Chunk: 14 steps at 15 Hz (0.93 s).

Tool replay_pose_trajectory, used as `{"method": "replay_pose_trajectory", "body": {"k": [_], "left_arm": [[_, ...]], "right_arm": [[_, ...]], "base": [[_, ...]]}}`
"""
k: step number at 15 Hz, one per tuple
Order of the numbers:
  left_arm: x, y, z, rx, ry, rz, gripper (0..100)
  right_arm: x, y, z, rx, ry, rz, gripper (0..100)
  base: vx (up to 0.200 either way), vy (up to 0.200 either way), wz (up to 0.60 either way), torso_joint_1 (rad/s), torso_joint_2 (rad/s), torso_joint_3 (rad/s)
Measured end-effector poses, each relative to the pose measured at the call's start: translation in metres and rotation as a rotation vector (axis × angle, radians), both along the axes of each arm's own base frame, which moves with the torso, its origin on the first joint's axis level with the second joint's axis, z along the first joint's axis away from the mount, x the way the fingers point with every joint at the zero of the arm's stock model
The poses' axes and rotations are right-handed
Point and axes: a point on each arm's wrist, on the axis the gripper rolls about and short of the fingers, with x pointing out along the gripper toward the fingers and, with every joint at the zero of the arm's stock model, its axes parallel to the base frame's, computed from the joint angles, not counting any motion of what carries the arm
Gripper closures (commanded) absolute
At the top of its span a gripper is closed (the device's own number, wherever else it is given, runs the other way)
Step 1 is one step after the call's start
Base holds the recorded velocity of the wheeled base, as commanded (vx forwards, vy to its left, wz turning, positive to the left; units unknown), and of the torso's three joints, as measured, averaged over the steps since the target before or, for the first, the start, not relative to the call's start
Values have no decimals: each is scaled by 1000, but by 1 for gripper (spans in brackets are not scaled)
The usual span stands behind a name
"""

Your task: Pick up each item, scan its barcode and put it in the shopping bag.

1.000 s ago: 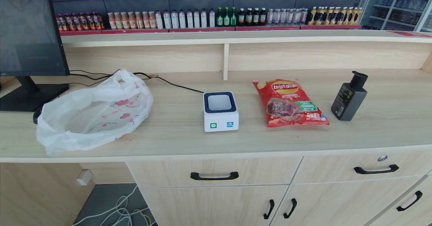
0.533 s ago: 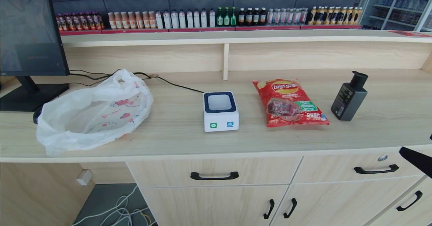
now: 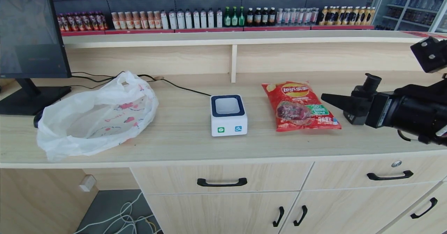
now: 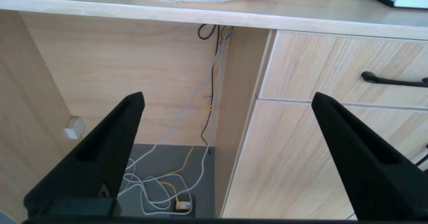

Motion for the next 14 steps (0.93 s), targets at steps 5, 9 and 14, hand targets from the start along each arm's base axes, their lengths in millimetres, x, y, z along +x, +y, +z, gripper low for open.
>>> {"method": "replay_pose_trajectory", "body": {"k": [5, 9, 14], "left_arm": [[0, 0, 0, 0, 0, 0, 0], [0, 0, 0, -2, 0, 0, 0], [0, 0, 0, -1, 0, 0, 0]], "right_arm": [[50, 17, 6, -45, 99, 34, 0], [83, 20, -7, -141, 119, -53, 0], [122, 30, -7, -167, 150, -107, 0]], "base": [[0, 0, 0, 0, 0, 0], [0, 0, 0, 0, 0, 0], [0, 0, 0, 0, 0, 0]]}}
